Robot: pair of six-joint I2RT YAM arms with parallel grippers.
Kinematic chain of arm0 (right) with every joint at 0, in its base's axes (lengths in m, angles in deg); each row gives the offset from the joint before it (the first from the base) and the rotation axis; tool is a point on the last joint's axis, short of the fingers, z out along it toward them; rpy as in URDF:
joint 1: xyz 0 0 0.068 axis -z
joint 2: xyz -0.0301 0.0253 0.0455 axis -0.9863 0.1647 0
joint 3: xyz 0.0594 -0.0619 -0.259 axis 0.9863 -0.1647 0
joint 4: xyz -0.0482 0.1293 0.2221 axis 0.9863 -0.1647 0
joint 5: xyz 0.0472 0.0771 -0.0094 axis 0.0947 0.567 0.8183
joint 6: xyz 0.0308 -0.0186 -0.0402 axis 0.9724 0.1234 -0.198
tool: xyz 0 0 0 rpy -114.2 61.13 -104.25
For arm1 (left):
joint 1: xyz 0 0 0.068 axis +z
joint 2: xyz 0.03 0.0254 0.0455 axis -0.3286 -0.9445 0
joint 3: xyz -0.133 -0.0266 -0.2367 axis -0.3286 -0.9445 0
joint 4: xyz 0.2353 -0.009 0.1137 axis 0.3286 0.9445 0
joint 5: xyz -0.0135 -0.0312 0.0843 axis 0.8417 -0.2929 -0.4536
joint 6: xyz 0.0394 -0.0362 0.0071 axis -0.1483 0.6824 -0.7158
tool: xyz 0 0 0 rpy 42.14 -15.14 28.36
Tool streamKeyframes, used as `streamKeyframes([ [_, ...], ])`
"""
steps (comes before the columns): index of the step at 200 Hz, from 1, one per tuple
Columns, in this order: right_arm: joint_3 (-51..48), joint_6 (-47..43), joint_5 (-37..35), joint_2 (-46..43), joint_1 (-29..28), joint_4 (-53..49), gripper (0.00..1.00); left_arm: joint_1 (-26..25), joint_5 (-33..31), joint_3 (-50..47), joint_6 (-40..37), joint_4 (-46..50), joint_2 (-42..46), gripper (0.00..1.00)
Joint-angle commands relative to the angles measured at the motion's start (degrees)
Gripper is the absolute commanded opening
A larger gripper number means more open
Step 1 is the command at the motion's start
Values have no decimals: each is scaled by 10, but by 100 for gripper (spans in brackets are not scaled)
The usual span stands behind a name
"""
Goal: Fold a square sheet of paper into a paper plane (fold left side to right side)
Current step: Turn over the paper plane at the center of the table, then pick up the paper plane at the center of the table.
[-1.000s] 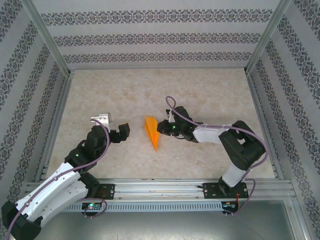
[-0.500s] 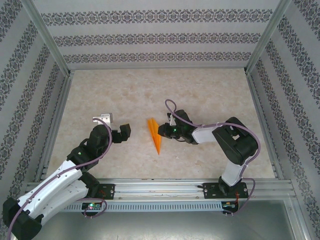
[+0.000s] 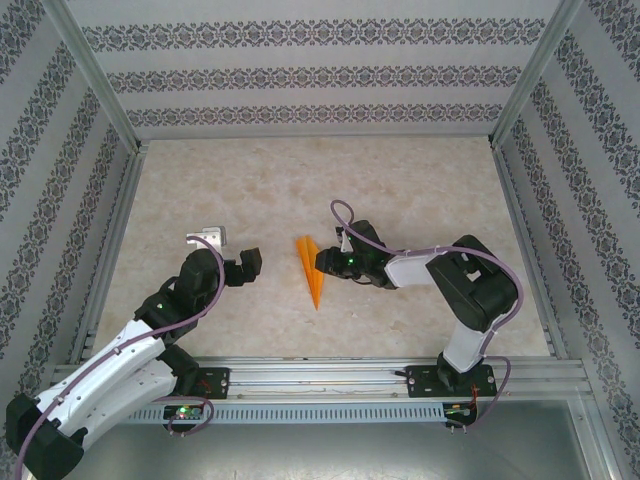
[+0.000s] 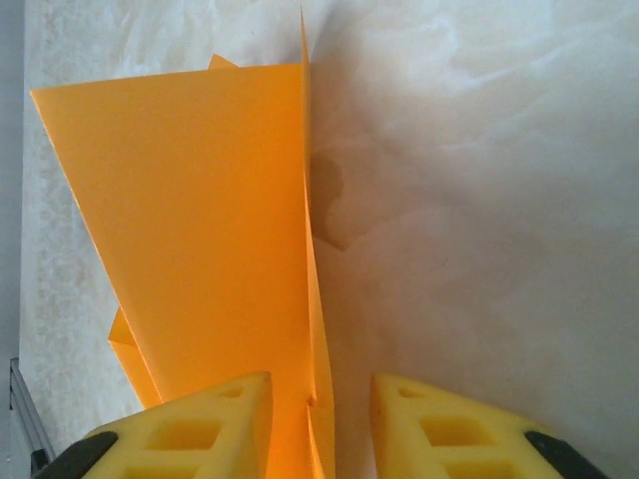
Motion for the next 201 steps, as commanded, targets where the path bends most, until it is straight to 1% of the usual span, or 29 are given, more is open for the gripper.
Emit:
streamKeyframes([
  [1, -3, -22, -23, -29, 6, -27, 35, 9, 2, 13, -3, 14, 1, 100],
  [24, 4, -51, -39, -61, 6, -78, 43, 9, 4, 17, -2, 19, 2, 100],
  [45, 25, -100, -56, -104, 6, -175, 50, 12, 9, 20, 1, 22, 3, 100],
  [63, 48, -136, -47, -133, 2, -250, 54, 15, 14, 22, 3, 23, 5, 100],
  [88, 87, -166, -40, -142, -19, -342, 54, 19, 18, 24, 4, 22, 7, 100],
  [108, 108, -161, -29, -128, -39, -356, 54, 21, 20, 23, 5, 22, 7, 100],
  [137, 138, -154, -33, -89, -59, -355, 55, 22, 22, 22, 6, 24, 9, 100],
  [166, 170, -152, -39, -46, -69, -363, 57, 23, 21, 23, 4, 34, 14, 100],
  [201, 191, -153, -49, -16, -74, -375, 57, 24, 20, 21, 4, 37, 20, 100],
])
